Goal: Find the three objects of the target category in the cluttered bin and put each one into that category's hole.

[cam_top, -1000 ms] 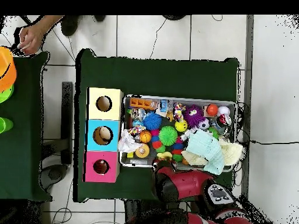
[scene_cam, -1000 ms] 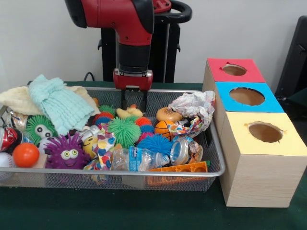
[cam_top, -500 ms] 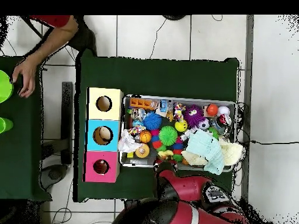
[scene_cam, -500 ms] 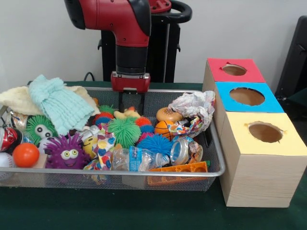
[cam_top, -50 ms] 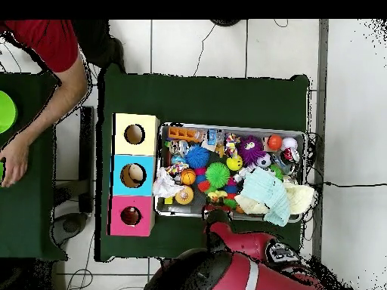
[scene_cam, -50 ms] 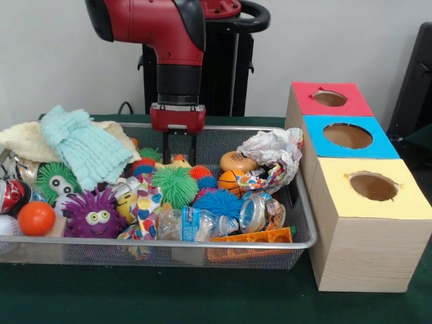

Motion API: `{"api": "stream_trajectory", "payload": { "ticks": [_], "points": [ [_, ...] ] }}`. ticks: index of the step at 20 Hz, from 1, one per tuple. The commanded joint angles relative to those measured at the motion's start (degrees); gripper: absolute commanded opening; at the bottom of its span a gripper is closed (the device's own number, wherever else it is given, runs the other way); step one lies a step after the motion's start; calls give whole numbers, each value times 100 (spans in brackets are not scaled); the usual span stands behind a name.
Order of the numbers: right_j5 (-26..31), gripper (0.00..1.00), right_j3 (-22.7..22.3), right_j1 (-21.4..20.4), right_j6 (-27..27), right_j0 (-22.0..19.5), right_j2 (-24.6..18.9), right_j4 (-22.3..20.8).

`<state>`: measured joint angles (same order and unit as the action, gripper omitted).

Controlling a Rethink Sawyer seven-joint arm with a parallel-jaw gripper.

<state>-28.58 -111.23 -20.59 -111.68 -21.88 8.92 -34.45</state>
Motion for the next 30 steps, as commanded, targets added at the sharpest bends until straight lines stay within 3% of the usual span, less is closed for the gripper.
{"api": "stream_trajectory", "payload": {
  "ticks": [1,15,18,20,24,30],
  "points": [
    [-510,0,891,1070,-629,-8,-59,570],
    [-660,0,849,1112,-641,-65,-76,621],
    [-514,0,744,946,-626,18,-16,681],
    [980,0,277,19,-642,-52,-327,605],
    [2409,0,-130,-1035,-444,-243,-863,694],
    [3077,0,-224,-1478,-467,-192,-1025,843]
  ]
}}
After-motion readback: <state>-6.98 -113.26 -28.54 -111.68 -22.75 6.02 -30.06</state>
